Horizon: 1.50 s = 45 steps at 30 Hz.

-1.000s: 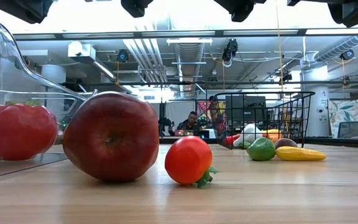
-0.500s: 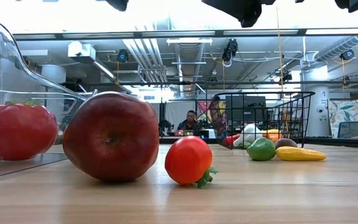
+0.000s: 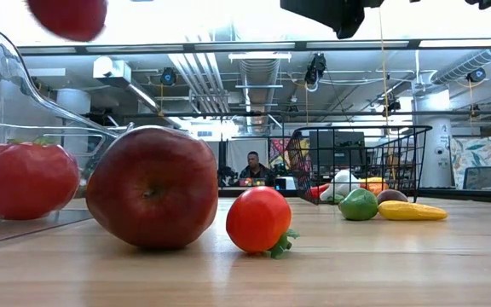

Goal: Sort produce into baskets
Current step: Put the tomato into the transparent bin

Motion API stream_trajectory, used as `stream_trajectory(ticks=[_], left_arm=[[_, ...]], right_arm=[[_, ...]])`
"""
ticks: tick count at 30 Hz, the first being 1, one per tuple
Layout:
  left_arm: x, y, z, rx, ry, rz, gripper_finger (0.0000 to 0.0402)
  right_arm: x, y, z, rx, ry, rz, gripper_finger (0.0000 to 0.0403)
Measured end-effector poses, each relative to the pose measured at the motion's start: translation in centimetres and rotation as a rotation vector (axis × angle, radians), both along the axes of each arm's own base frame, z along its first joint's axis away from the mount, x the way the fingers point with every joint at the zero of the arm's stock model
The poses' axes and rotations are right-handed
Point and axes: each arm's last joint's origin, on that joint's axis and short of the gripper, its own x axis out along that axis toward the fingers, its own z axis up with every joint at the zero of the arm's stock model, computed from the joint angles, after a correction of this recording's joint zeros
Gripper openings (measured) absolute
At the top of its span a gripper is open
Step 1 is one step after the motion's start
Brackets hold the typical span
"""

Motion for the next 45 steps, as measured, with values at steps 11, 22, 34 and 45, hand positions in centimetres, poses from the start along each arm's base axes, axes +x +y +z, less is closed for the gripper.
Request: stream_trajectory(ticks=[11,22,34,45], left_arm=[[-0.5,-2.8,-0.9,-0.107,0.332,-0.039,0.0276],[0.9,-4.0,-4.8,-0.103,0.371,-0.038,0.0276],[1.6,-4.7,-8.8,-0.035,0.483,-0.003,0.0276],[1.7,-4.8,-9.1,-0.022,0.485,0.005,0.033]], right_arm=[[0.0,0.0,0.0,0.033,-0.005,-0.001,0.0354],[0.0,0.0,0.0,0.066,-0.007,-0.001,0.0354],[0.0,0.1,0.0,0.082,-0.004,0.01,0.0354],[0.0,0.0,-0.4,0.089,0.034,0.007,0.0354]])
